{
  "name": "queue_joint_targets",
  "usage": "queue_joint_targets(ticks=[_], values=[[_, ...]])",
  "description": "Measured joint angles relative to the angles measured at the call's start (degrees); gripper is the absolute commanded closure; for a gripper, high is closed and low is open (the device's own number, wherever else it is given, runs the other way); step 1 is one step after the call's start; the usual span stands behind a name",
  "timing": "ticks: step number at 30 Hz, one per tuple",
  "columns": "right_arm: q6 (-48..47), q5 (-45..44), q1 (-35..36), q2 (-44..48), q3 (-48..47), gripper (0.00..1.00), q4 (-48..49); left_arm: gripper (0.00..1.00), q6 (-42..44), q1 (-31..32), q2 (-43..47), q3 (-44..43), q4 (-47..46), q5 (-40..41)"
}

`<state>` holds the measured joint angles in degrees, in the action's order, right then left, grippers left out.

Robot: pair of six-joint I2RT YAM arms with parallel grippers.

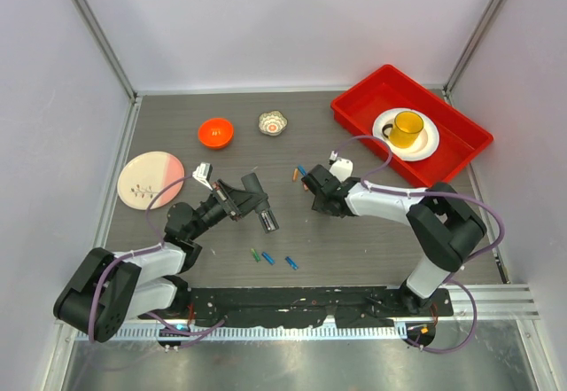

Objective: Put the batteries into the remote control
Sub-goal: Pick up the battery from the center of the board.

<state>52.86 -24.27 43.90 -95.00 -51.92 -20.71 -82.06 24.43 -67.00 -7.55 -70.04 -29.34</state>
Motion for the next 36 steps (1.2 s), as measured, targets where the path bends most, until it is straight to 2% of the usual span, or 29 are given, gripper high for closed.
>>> queue_joint_targets(ticks=[17,20,21,28,33,36], values=[[-0.83,-0.02,-0.02,-1.77,-1.57,0.74,-0.02,1.00,0.00,0.00,0.00,0.02,-0.02,0.00],[-1.42,-0.04,-0.02,-1.79,-1.62,0.84,-0.13,1.00,0.00,0.00,0.00,0.07,-0.02,-0.02],[-1.66,-0.07,-0.02,-1.79,-1.62,0.97,-0.17,1.00,0.00,0.00,0.00,0.13,-0.02,0.00],[-3.61,0.39,-0.09,-0.85,-1.64,0.99,-1.25,1.00,0.00,0.20,-0.13,0.37,-0.07,0.04],[-10.58,0.63,-0.09,7.17,-0.79,0.99,-4.33,1.00,0.04,1.09,-1.49,0.37,-0.07,0.61],[-18.12,2.14,-0.09,17.14,0.37,0.99,-4.20,1.00,0.39,2.43,-3.08,0.24,-0.17,1.27]])
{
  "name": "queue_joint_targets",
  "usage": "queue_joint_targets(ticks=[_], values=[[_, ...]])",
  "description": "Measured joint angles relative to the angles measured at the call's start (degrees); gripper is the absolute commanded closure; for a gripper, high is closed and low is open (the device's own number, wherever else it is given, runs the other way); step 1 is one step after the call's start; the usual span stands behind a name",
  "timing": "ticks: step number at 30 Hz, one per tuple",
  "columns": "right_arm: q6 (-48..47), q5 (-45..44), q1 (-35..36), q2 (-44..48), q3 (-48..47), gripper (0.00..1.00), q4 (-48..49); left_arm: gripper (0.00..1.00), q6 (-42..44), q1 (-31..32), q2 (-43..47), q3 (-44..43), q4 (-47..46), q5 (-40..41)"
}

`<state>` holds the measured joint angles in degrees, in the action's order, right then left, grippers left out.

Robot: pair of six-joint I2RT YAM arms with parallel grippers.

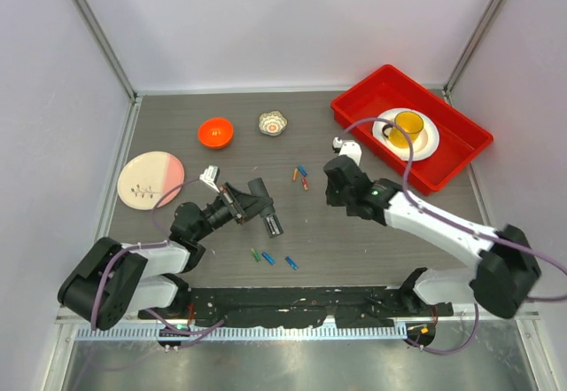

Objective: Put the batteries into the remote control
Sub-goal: Pick up the battery from the center of the board, then load the battery into the remote control.

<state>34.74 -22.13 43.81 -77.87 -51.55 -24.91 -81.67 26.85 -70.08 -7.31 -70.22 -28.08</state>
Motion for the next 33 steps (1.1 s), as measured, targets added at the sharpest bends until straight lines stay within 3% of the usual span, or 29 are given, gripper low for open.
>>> queue_joint_targets(ticks=[5,12,16,33], values=[[-9.51,7.56,0.00,11.93,-1.20,0.99,-3.67,1.00,0.70,3.04,-5.40,-2.08,-1.77,1.16],[-15.26,21.73,0.79,13.73,-7.10,0.99,-12.92,1.00,-0.20,6.10,-16.98,-5.64,-3.23,3.26],[-15.32,28.15,2.10,12.87,-9.79,0.99,-17.27,1.00,1.01,9.46,-18.36,-7.08,-3.32,5.70],[-10.78,33.90,7.85,6.93,-10.95,0.99,-19.10,1.00,5.97,13.66,-18.78,-9.29,-3.67,12.46]])
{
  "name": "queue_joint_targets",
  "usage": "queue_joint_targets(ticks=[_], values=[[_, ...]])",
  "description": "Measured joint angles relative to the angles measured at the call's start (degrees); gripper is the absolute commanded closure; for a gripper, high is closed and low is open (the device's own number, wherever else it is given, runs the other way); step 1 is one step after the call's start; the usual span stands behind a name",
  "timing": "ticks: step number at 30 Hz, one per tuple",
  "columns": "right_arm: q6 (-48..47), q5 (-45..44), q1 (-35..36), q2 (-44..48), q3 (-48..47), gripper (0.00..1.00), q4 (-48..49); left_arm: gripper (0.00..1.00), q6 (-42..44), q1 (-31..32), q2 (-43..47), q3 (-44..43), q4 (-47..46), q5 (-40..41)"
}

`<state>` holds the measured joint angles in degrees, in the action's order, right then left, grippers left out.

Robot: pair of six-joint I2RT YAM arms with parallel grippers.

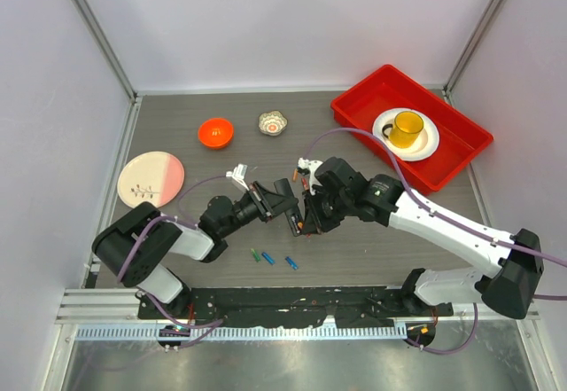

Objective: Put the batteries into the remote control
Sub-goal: Load the battery into the remote control.

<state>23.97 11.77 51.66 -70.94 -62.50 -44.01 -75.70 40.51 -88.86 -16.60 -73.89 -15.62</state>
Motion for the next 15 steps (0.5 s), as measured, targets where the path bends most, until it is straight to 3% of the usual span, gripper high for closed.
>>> queue_joint_targets(ticks=[15], values=[[2.78,-1.14,0.04,-2.43,1.77,0.99,3.39,1.00,0.15,0.28,1.44,0.76,-0.04,1.31]])
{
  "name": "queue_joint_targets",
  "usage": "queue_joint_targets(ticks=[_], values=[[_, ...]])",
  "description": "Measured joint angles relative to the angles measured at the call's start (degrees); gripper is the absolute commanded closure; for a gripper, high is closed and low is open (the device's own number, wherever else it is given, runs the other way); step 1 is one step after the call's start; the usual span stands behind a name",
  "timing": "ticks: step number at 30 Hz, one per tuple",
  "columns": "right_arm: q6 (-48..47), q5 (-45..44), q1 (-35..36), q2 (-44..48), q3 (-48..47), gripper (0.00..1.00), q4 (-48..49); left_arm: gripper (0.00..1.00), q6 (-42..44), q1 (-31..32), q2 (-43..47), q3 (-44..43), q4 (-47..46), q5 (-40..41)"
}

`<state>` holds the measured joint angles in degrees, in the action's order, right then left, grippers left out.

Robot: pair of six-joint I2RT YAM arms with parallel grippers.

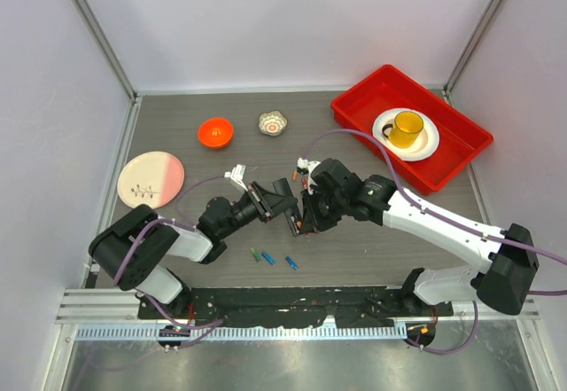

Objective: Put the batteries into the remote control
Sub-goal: Load the battery into the remote control.

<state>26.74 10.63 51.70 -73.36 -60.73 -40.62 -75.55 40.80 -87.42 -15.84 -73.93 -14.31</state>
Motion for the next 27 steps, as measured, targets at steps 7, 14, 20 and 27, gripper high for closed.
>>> queue_joint_targets(ticks=[7,14,20,27], values=[[0.24,-1.29,0.00,-0.52,0.31,0.99,0.76,1.00,0.07,0.11,0.83,0.28,0.07,0.02],[0.55,-2.16,0.33,-0.52,0.66,0.99,1.38,1.00,1.03,0.33,1.68,0.70,0.26,0.13],[0.72,-3.15,0.37,-0.52,0.72,0.99,1.97,1.00,1.22,0.83,1.84,0.70,0.57,0.24],[0.90,-4.20,0.48,-0.52,0.72,0.99,2.64,1.00,1.27,0.92,2.43,0.70,1.49,0.24]])
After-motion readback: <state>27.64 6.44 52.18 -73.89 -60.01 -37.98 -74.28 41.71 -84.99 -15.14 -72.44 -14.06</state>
